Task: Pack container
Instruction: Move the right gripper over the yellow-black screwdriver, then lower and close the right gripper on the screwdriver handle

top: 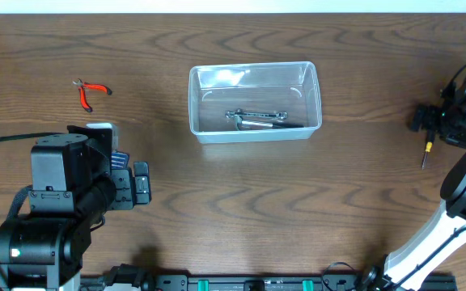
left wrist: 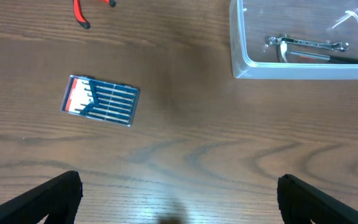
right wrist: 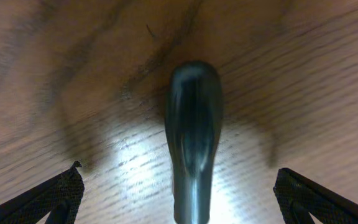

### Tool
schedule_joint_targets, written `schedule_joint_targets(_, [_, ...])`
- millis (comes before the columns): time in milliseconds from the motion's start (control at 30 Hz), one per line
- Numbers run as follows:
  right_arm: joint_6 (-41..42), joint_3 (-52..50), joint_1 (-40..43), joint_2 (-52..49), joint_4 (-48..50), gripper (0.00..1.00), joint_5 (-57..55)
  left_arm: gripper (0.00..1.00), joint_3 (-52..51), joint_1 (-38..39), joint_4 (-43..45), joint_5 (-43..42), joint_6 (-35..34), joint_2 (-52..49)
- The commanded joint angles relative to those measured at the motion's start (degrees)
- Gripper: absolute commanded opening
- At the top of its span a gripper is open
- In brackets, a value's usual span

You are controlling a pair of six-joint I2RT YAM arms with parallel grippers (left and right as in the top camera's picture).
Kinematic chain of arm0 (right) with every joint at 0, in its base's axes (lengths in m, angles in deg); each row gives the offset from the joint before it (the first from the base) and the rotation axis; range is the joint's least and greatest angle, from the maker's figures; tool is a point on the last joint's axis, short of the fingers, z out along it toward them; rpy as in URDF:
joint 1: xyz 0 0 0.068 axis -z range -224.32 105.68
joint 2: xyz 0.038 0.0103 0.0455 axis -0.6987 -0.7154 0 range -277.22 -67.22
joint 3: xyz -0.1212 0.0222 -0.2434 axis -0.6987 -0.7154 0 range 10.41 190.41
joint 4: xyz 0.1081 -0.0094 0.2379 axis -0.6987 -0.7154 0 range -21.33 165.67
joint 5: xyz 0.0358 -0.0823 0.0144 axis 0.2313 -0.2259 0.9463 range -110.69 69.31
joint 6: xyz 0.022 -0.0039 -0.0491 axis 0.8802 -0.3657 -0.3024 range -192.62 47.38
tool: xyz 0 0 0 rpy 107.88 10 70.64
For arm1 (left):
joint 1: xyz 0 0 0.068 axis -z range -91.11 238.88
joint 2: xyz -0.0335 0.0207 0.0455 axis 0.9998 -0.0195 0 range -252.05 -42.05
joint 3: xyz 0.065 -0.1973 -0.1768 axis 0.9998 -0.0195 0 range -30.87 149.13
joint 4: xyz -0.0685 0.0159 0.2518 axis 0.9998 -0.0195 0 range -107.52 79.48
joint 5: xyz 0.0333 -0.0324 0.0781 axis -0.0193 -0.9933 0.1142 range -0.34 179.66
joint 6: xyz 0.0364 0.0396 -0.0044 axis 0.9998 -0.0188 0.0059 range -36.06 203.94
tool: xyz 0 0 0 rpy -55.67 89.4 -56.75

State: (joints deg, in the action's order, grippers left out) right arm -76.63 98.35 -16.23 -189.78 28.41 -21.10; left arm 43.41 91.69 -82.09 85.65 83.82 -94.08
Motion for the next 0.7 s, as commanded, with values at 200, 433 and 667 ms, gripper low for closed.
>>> schedule_joint_targets(200, [-0.8,-0.3,0.8,-1.4,1.2,0.99,0.7,0.98,0.9,-0.2,0.0,0.9,0.3,0.1])
schedule_joint_targets(433, [-0.8,-0.3,0.9,-1.4,1.4,0.99,0.7,0.98,0.9,-0.2,-0.1,0.9,0.3,0.1])
schedule_joint_targets(667, [-0.8,-0.4,1.3,-2.4,1.3,0.99,0.9,0.99,0.9,-0.2,-0.1,0.9,0.3,0.1])
